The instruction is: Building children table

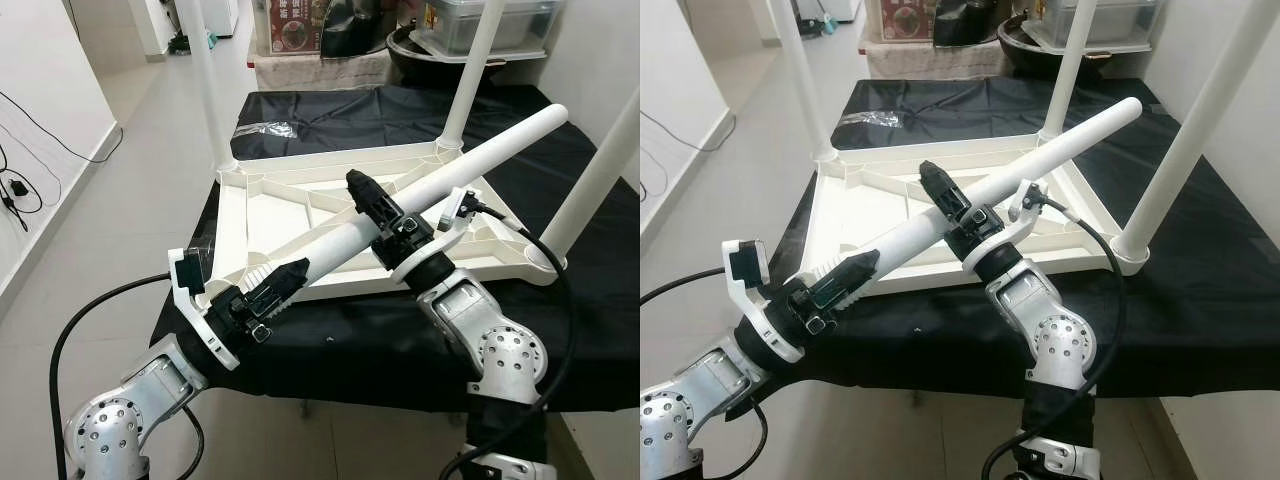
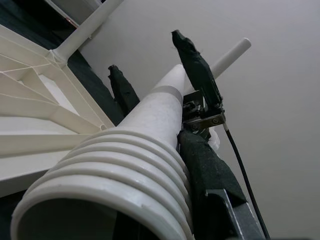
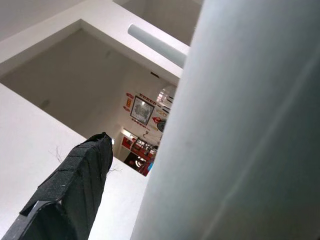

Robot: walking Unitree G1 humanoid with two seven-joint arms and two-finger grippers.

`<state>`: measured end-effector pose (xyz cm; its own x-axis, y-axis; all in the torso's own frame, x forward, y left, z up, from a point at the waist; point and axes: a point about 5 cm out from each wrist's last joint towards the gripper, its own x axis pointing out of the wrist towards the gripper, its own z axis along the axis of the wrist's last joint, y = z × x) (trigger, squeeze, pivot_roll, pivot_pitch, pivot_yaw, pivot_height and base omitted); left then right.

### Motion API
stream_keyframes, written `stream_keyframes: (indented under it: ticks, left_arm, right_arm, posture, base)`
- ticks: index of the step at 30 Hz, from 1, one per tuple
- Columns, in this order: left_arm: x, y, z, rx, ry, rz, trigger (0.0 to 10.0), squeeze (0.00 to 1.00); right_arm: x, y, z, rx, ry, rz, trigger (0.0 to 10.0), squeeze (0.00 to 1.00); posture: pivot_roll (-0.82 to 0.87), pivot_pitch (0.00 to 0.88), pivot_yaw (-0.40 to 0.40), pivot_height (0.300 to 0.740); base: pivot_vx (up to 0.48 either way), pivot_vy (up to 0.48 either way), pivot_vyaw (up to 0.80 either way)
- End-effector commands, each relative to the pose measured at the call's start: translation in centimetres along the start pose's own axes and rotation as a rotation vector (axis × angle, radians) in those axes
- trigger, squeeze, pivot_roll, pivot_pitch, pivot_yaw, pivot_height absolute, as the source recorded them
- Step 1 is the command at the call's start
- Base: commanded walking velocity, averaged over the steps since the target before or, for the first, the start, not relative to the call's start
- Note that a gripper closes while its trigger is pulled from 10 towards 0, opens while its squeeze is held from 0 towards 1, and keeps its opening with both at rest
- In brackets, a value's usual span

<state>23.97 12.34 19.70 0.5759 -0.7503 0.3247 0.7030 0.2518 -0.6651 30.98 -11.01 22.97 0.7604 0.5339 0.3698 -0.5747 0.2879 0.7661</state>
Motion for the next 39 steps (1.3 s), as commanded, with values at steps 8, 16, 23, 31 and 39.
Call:
stream_keyframes:
  ticks: [8, 16, 23, 31, 39]
  left_arm:
    - [0.2, 0.0, -0.4, -0.006, 0.036, -0.013, 10.0, 0.00]
    - [0.4, 0.0, -0.5, -0.002, 0.037, -0.017, 10.0, 0.00]
    - [0.4, 0.1, -0.5, -0.001, 0.034, -0.016, 10.0, 0.00]
    - [0.5, 0.1, -0.7, -0.007, 0.039, -0.019, 10.0, 0.00]
    - [0.2, 0.9, -1.2, -0.042, 0.081, 0.036, 10.0, 0.00]
  right_arm:
    - [0.1, 0.6, -0.9, 0.001, 0.038, 0.024, 10.0, 0.00]
    - [0.2, 0.7, -1.0, 0.003, 0.026, 0.013, 0.0, 0.00]
    - [0.4, 0.7, -0.8, 0.001, 0.008, 0.005, 0.0, 0.00]
    - [0.5, 0.6, -0.5, -0.003, -0.007, -0.007, 0.0, 0.00]
    - [0.6, 0.6, 0.0, -0.005, -0.026, -0.006, 0.0, 0.00]
  posture:
    - [0.08, 0.075, -0.019, 0.740]
    - [0.08, 0.080, -0.020, 0.740]
    - [0.08, 0.081, -0.018, 0.740]
    - [0.08, 0.083, -0.018, 0.740]
    - [0.08, 0.079, -0.016, 0.740]
  base:
    - [0.000, 0.000, 0.00]
    - [0.000, 0.000, 0.00]
    - [0.000, 0.000, 0.00]
    - [0.000, 0.000, 0.00]
    - [0.000, 0.000, 0.00]
